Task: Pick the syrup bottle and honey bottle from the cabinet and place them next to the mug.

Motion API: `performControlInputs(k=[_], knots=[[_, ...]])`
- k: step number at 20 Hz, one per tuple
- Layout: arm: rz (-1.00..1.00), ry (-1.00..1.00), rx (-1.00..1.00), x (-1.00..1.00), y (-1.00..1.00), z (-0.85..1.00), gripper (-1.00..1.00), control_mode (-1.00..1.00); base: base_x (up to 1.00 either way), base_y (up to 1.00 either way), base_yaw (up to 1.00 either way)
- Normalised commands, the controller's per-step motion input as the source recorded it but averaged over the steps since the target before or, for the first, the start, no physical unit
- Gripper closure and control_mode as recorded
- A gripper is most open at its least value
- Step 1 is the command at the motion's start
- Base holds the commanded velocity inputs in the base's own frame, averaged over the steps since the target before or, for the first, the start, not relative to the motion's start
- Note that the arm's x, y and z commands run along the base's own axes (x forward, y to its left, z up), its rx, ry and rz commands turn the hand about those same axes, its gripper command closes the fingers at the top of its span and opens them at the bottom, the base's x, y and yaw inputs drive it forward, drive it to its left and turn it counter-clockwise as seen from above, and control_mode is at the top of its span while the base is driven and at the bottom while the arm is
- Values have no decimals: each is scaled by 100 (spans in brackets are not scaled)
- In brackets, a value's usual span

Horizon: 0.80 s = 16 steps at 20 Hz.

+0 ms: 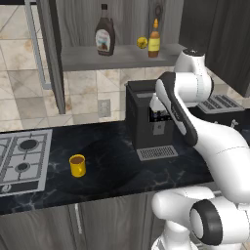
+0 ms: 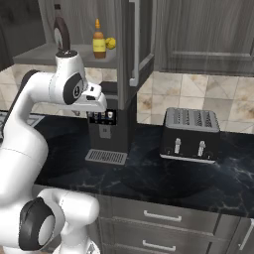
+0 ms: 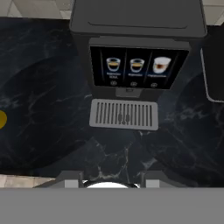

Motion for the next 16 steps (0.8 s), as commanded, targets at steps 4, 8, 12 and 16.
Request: performControlInputs(k=[4, 8, 12, 16], knots=[[0, 1, 0, 8, 0, 0, -100, -100, 0, 0, 0], [0, 0, 0, 0, 0, 4, -100, -100, 0, 0, 0], [0, -1, 0, 0, 3, 8, -100, -100, 0, 0, 0], [0, -4, 0, 0, 0, 33, -100, -100, 0, 0, 0]])
